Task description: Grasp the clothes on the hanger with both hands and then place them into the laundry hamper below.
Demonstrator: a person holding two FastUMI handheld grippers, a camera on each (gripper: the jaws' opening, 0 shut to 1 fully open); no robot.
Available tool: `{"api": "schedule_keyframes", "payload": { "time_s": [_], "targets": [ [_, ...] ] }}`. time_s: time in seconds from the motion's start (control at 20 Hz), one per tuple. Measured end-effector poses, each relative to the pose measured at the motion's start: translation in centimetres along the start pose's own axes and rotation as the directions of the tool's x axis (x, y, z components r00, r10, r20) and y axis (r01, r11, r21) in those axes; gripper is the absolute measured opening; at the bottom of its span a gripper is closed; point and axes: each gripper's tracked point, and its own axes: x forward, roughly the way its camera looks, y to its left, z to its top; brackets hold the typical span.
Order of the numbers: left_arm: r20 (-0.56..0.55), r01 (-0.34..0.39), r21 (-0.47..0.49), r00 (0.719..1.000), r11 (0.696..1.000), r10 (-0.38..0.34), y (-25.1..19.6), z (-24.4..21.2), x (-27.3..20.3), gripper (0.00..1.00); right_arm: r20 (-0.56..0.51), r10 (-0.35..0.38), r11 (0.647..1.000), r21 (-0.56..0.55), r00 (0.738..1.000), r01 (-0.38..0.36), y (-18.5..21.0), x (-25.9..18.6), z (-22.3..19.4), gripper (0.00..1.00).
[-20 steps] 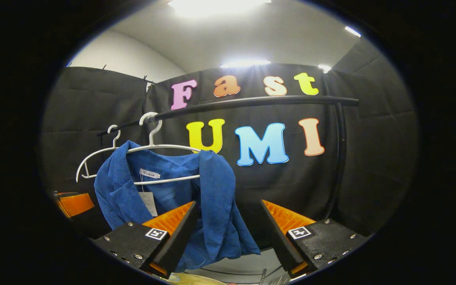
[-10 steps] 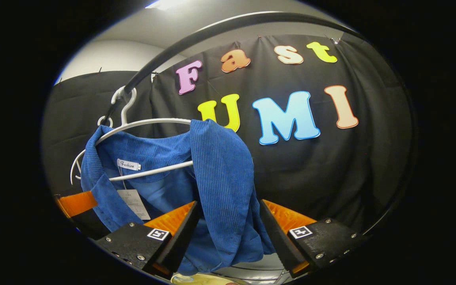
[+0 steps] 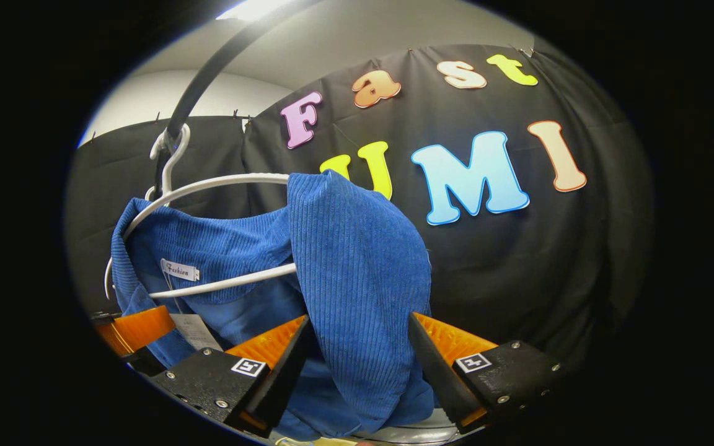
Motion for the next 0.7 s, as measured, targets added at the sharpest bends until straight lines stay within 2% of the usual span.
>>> {"api": "schedule_keyframes", "payload": {
  "time_s": [0.2,0.35,0.5,0.55,0.6,0.7],
  "targets": [
    [-0.009,-0.039,-0.004,0.999,0.999,0.039,0.5,-0.6,0.8,0.96,0.007,0.004,1.0,-0.019,1.0,-0.004,0.2,1.4,0.1,0.95],
    [-0.001,-0.031,-0.005,1.0,0.999,0.031,0.5,-0.5,0.9,0.96,0.011,0.013,0.999,-0.052,1.0,-0.012,0.4,2.0,0.3,0.94],
    [0.016,-0.026,0.005,1.0,1.0,0.026,0.5,-0.1,0.6,0.72,0.022,0.011,0.999,-0.051,1.0,-0.01,0.2,1.9,0.1,0.82],
    [0.025,-0.04,0.011,0.999,0.999,0.04,0.8,0.0,0.5,0.65,0.029,0.011,0.999,-0.041,1.0,-0.01,0.1,1.9,0.2,0.68],
    [0.035,-0.059,0.01,0.998,0.998,0.058,1.4,0.1,0.5,0.52,0.035,0.008,1.0,-0.028,0.999,-0.007,-0.2,1.8,0.2,0.56],
    [0.047,-0.041,-0.008,0.998,0.999,0.041,1.1,0.1,0.5,0.27,0.043,0.008,1.0,0.013,0.999,-0.009,-0.7,2.0,0.4,0.36]
  ]
}}
